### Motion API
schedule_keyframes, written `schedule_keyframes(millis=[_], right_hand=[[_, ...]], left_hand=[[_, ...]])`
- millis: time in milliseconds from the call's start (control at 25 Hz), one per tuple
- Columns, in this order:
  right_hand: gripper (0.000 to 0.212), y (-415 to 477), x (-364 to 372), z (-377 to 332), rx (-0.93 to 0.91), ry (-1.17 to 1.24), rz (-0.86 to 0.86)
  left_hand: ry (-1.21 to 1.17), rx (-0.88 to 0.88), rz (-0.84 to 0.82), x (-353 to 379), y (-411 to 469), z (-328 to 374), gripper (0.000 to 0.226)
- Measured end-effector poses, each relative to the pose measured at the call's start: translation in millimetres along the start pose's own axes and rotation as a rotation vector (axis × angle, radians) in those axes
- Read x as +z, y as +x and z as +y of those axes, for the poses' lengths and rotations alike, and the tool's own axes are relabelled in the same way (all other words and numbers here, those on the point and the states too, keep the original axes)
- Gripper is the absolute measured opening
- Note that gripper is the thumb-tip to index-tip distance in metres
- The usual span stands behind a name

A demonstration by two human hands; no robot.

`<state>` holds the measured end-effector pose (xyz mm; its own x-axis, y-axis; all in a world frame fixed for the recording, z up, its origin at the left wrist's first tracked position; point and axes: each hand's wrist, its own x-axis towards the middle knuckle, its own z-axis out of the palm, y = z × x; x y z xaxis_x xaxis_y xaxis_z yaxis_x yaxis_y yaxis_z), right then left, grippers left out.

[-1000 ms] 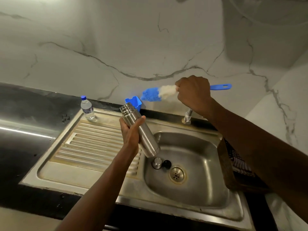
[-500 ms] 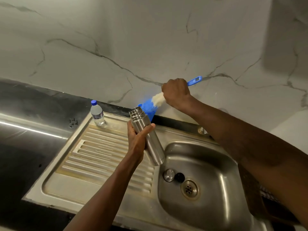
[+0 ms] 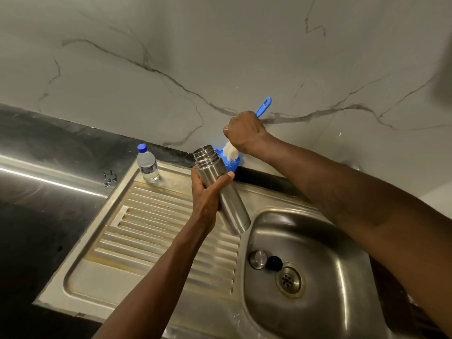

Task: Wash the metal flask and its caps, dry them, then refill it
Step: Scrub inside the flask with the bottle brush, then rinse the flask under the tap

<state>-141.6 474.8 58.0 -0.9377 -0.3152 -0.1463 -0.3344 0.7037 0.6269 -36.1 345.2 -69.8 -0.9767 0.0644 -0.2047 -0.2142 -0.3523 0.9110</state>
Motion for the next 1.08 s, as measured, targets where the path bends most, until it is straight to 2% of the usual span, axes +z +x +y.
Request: schedule_keyframes(millis=[360, 480, 640, 760, 920, 1080], right_hand=[[0.014, -2.1, 4.2, 13.5, 0.073, 0.032, -0.093], [0.015, -8.6, 3.0, 6.6, 0.049, 0.036, -0.039], [0.011, -24.8, 6.0, 7.0, -0.089, 0.109, 0.107], [0.011, -40.3, 18.3, 15.9, -0.113, 0.314, 0.201], [0.029, -92.7, 29.0, 15.5, 0.020, 0.830, 0.327], [0.036, -163.9, 44.9, 9.3, 0.158, 1.184, 0.391]], left_hand=[[0.015, 0.006, -0.009, 3.0, -2.4, -2.5, 0.072], [0.030, 0.014, 0.002, 0.7, -7.9, -1.7, 0.070], [0.081, 0.030, -0.003, 5.6, -15.6, 2.0, 0.072], [0.127, 0.044, -0.001, 14.5, -21.5, 4.5, 0.078], [0.200, 0.096, -0.026, 31.4, -33.7, 3.7, 0.077], [0.308, 0.144, -0.064, 70.9, -52.9, -3.3, 0.076]])
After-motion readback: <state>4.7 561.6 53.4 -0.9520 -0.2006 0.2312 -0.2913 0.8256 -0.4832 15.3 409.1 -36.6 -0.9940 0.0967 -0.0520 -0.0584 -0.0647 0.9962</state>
